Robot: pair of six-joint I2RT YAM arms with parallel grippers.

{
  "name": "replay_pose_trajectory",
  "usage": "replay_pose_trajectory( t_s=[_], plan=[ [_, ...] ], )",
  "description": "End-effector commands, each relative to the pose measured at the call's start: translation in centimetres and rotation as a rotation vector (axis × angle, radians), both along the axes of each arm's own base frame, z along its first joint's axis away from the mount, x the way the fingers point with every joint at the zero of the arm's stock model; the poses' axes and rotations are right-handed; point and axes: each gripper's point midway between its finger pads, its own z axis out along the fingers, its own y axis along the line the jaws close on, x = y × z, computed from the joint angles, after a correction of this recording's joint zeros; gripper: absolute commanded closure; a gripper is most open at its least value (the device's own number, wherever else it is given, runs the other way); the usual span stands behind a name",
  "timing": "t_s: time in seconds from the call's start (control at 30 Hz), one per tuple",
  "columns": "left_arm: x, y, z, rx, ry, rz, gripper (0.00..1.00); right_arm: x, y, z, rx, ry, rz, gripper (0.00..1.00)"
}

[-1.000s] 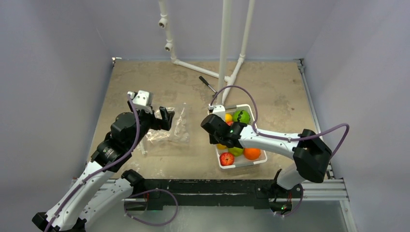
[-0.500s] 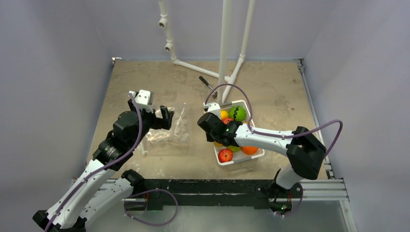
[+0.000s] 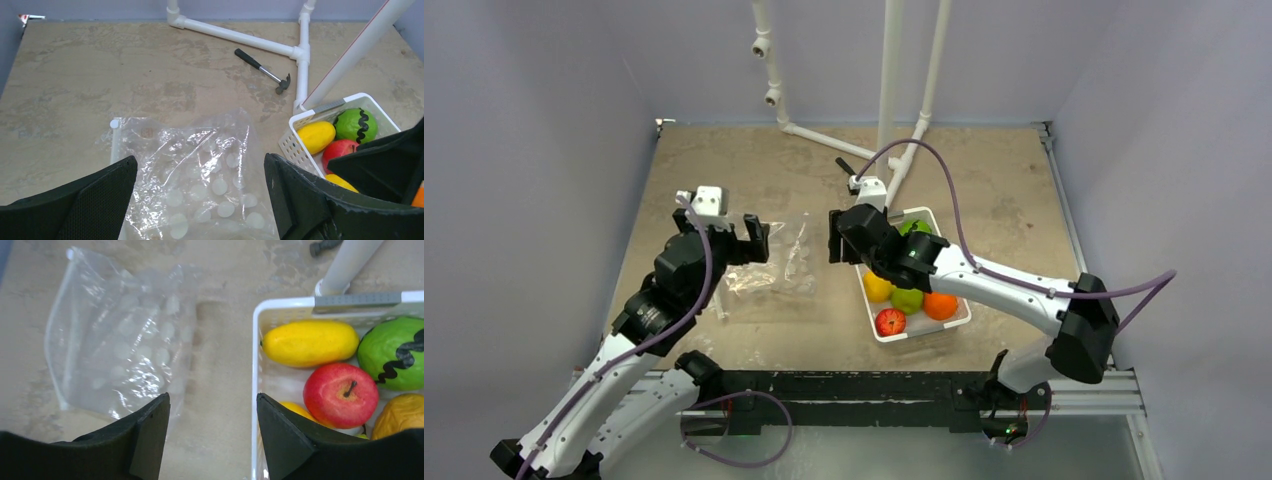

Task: Place the food in the zip-top bag and seal the zipper
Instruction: Adjust the bin at the center of the board, then pick up the zipper food storage bag at the center of the board.

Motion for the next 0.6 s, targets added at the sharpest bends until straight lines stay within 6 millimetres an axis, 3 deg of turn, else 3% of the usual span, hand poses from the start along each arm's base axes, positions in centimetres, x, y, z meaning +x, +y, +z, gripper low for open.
replay_pose_trajectory(
  t_s=[0.0, 0.13, 0.37, 0.57],
  plan=[
    [-0.1, 1.9, 2.1, -0.031, -0.052, 0.101, 0.04, 0.8, 1.9, 5.4, 0.134, -0.088, 0.024, 0.31],
    [-0.2, 2.9, 2.3, -0.035, -0.061, 0.151, 0.04, 1.6, 3.4, 6.7, 0.177, -0.114, 0.031, 0.21],
    [-0.4, 3.5, 2.5, -0.041, -0.072, 0.175, 0.04, 2.7, 6.0, 7.3, 0.215, -0.126, 0.041, 0.05],
    [-0.7, 4.0, 2.8, -0.052, -0.085, 0.194, 0.05, 3.2, 8.0, 5.9, 0.196, -0.111, 0.036, 0.01]
  ],
)
